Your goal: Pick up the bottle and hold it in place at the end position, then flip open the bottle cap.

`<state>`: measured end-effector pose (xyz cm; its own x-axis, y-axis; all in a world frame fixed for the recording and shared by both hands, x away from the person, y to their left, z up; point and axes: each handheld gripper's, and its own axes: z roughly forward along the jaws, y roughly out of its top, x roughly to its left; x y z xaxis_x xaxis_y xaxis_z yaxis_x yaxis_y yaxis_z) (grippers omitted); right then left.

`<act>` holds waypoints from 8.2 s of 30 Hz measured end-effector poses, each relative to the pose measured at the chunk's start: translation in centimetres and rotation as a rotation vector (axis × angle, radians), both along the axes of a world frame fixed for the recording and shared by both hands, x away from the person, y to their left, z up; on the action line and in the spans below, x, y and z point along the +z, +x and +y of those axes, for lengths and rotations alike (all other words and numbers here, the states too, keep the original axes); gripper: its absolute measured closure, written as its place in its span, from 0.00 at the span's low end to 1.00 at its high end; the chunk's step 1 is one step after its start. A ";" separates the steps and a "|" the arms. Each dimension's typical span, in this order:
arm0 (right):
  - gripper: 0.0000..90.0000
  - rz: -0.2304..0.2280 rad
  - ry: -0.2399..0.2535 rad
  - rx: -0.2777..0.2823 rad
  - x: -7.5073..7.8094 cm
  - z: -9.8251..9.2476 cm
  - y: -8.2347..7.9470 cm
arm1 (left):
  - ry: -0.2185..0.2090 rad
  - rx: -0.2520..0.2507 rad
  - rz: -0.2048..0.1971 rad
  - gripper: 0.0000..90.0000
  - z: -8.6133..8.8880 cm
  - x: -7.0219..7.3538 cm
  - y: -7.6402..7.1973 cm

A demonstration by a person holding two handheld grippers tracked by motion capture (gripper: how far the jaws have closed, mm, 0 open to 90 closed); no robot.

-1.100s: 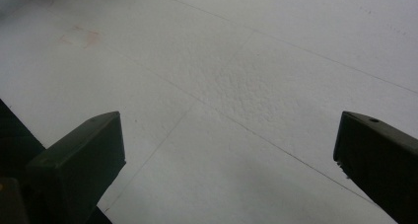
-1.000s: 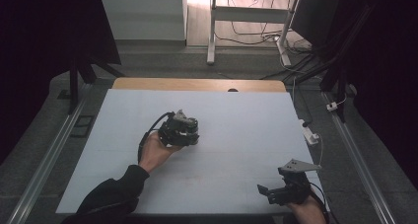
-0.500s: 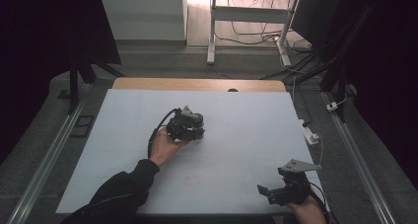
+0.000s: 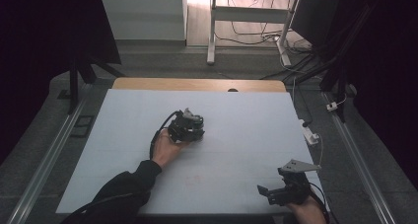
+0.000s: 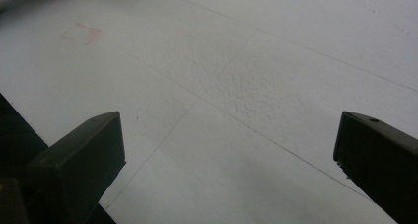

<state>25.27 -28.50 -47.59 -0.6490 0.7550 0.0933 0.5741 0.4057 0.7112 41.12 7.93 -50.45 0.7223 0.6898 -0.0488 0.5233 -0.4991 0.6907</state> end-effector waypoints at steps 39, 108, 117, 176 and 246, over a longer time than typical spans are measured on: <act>0.00 -0.050 0.070 0.048 1.2 1.3 -0.1 | -0.018 -0.009 -0.044 0.59 0.2 -0.6 -0.4; 0.00 -0.074 0.029 0.219 2.7 14.2 11.2 | -0.013 -0.014 -0.041 0.59 0.1 -0.6 -0.3; 0.00 -0.071 0.010 0.219 2.1 15.6 12.5 | -0.011 -0.014 -0.039 0.59 0.1 -0.6 -0.3; 1.00 -0.037 0.015 0.308 1.9 19.3 15.3 | -0.008 -0.011 -0.039 0.59 0.1 -0.5 -0.3; 0.83 -0.091 0.083 0.232 4.2 18.1 16.7 | -0.041 -0.025 0.022 0.48 1.0 0.5 -0.6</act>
<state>41.95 -10.42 -43.43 -0.8123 0.5774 0.0822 0.4051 0.4573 0.7917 40.55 8.96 -49.96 0.7379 0.6684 -0.0931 0.5263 -0.4836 0.6994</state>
